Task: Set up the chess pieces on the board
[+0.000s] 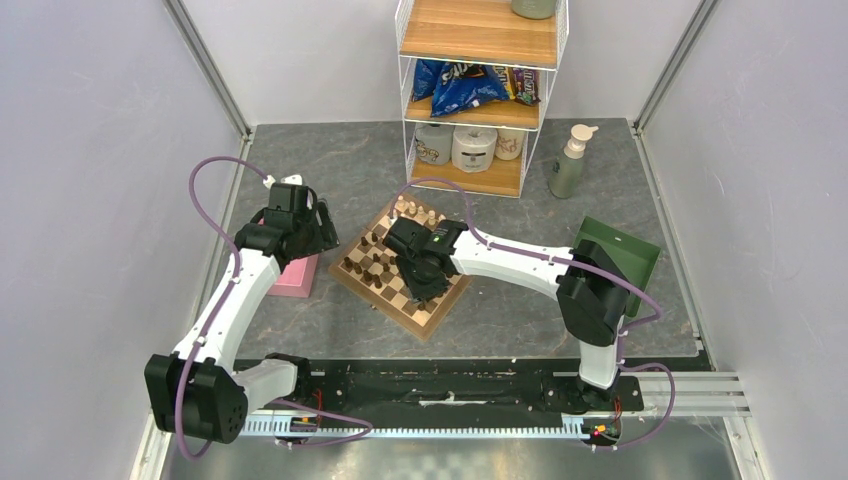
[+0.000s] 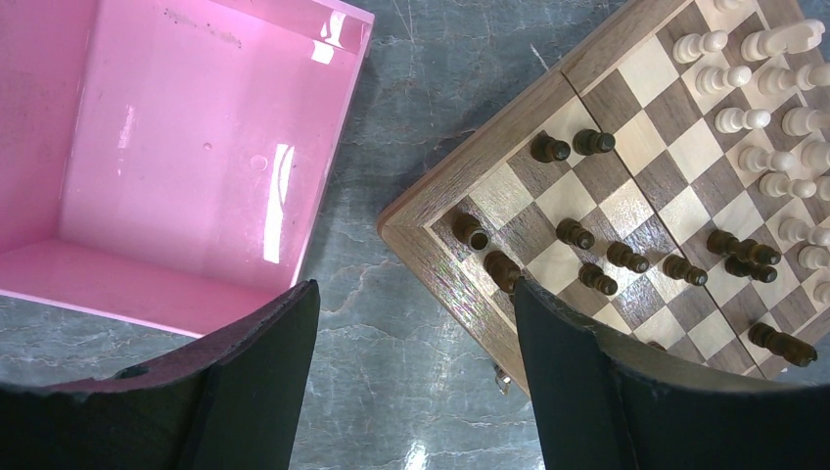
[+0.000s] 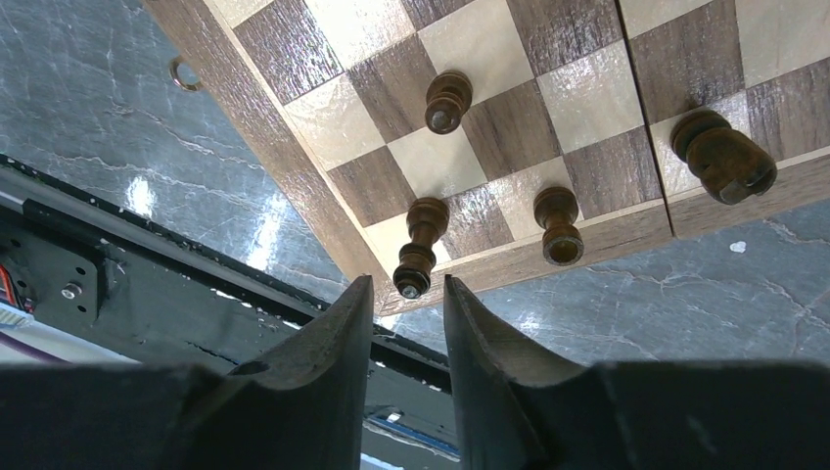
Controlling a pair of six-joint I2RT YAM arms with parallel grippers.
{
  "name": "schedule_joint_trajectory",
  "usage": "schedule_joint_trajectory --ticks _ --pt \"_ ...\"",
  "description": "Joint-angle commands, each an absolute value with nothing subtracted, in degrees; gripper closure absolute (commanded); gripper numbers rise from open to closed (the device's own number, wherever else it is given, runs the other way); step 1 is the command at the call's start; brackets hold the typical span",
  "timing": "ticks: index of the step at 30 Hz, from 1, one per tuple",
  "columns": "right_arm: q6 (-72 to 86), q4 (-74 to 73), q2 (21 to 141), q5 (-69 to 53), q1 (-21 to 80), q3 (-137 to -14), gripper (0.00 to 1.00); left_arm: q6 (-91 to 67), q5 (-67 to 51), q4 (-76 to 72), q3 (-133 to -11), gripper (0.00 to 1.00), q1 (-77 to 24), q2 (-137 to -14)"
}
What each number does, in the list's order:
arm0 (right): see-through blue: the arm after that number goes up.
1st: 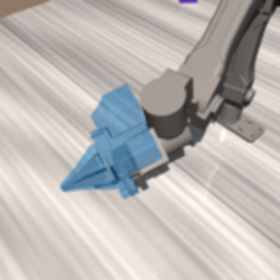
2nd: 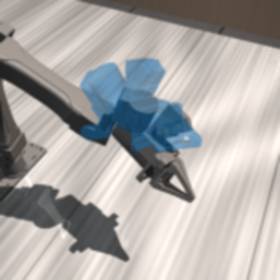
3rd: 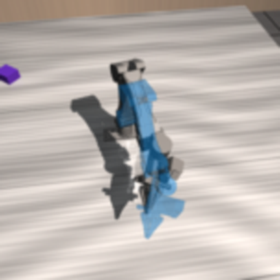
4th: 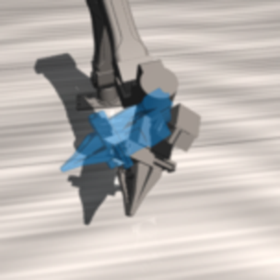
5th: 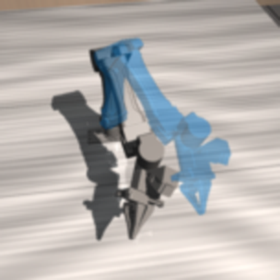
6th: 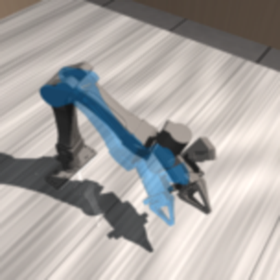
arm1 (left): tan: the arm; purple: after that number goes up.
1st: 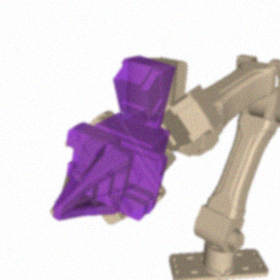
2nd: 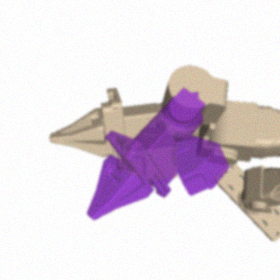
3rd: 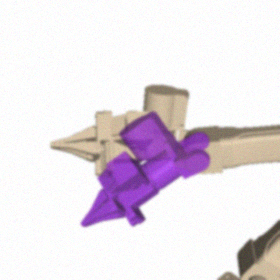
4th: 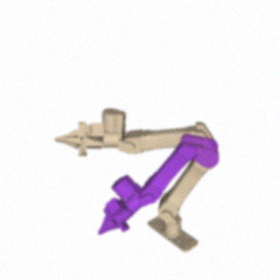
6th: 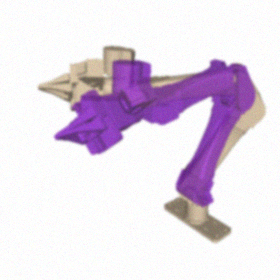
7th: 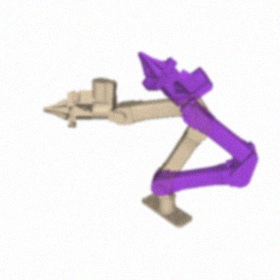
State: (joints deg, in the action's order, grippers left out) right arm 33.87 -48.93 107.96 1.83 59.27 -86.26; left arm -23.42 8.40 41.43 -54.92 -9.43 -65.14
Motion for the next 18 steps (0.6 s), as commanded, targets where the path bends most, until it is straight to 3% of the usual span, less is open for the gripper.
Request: schedule_joint_trajectory --ticks 1,11,18 --pt "33.49 -47.86 108.56 0.96 59.3 -87.01 0.61 -21.61 7.87 39.59 -54.6 0.21 -9.21 -65.43" --pt "33.3 -48.16 109.51 2.43 59.35 -87.84 0.63 -21.62 7.69 39.61 -54.67 0.21 -9.14 -65.45" --pt "32.77 -48.07 109.31 3.6 59.33 -88.28 0.71 -21.67 7.55 39.64 -54.36 0.21 -9.14 -65.43"
